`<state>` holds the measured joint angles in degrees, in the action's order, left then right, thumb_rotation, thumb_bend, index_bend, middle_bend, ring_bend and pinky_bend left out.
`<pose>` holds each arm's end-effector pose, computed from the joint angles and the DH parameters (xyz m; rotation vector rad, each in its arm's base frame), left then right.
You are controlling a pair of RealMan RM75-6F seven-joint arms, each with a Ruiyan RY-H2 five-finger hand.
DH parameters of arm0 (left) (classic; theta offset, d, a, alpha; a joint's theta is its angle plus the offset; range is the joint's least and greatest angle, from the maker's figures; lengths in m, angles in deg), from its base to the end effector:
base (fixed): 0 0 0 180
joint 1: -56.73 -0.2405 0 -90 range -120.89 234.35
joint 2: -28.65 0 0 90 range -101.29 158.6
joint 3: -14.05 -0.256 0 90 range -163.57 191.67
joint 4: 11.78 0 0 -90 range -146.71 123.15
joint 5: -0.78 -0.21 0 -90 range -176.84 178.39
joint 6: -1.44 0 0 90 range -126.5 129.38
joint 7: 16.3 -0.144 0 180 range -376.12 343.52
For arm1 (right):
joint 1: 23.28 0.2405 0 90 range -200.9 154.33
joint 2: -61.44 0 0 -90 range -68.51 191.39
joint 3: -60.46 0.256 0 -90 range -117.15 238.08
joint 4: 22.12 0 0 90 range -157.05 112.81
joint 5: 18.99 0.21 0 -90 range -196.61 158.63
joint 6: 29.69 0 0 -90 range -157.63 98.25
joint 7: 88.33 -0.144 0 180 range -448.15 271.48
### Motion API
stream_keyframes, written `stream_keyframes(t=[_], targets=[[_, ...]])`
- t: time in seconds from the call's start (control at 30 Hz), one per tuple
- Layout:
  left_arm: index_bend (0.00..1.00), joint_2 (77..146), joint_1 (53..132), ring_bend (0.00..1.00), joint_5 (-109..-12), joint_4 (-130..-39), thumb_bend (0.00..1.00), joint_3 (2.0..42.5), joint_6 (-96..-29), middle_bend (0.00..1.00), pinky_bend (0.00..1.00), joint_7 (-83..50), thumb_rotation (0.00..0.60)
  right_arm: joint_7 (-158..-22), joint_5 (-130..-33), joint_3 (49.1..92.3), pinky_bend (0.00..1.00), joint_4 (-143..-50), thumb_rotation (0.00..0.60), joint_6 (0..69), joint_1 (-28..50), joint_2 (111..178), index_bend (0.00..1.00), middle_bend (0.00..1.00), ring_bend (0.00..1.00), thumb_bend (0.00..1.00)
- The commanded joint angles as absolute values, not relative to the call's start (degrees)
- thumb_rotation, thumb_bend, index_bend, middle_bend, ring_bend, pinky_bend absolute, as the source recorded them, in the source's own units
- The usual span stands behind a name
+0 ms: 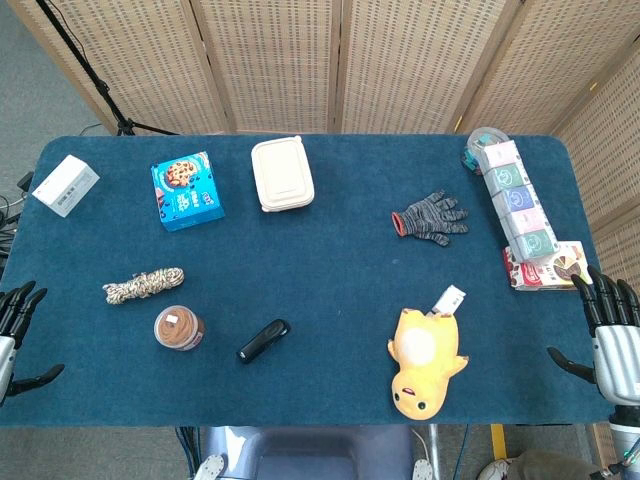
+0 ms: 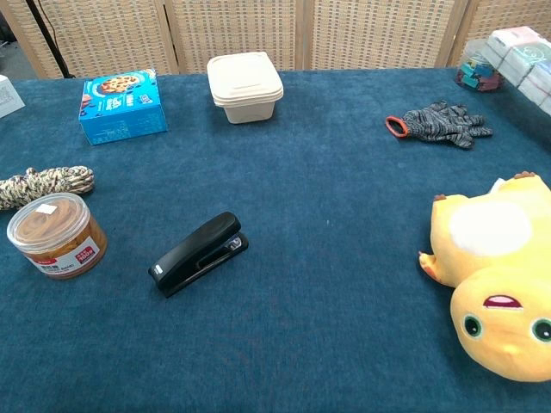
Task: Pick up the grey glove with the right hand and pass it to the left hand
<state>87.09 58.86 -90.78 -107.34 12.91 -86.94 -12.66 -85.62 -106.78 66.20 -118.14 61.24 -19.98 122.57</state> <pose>-0.3045 0.1511 0.1780 -1.4377 -0.9232 -0.9266 -0.2926 -0.1810 0.1884 1.3242 -0.7657 0.9732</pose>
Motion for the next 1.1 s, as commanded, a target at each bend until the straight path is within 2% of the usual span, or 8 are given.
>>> stream_keyframes(t=[0.03,0.37,0.8,0.93,1.1], targets=[[0.0,87.0,58.94,0.0,-90.75,-107.43,0.04,12.87,-86.69,0.0,0.0,-12.6,0.6,-85.63,-106.8,66.17,0.0,-118.15,0.6,61.15,-19.99,122.57,0.0,0.0,0.0,0.0],[0.0,87.51,59.02,0.0,-91.43,-107.39,0.04,12.67,-86.63,0.0,0.0,-13.16,0.6,-88.82,-107.3,66.04,0.0,-116.79,0.6,57.88,-18.16,122.84,0.0,0.0,0.0,0.0],[0.0,87.74,59.66,0.0,-90.77,-108.57,0.04,13.11,-85.67,0.0,0.0,-14.42,0.6,-95.64,-103.16,71.25,0.0,-113.73,0.6,33.6,-0.53,124.0,0.0,0.0,0.0,0.01],[0.0,87.6,59.91,0.0,-90.94,-108.7,0.04,13.2,-85.51,0.0,0.0,-14.3,0.6,-97.45,-97.65,73.71,0.0,-106.93,0.6,23.65,6.42,127.91,0.0,0.0,0.0,0.03],[0.0,87.5,60.51,0.0,-89.59,-109.03,0.04,13.63,-84.18,0.0,0.0,-14.38,0.6,-98.23,-93.51,74.7,0.0,-95.97,0.6,15.21,12.77,134.4,0.0,0.0,0.0,0.04]])
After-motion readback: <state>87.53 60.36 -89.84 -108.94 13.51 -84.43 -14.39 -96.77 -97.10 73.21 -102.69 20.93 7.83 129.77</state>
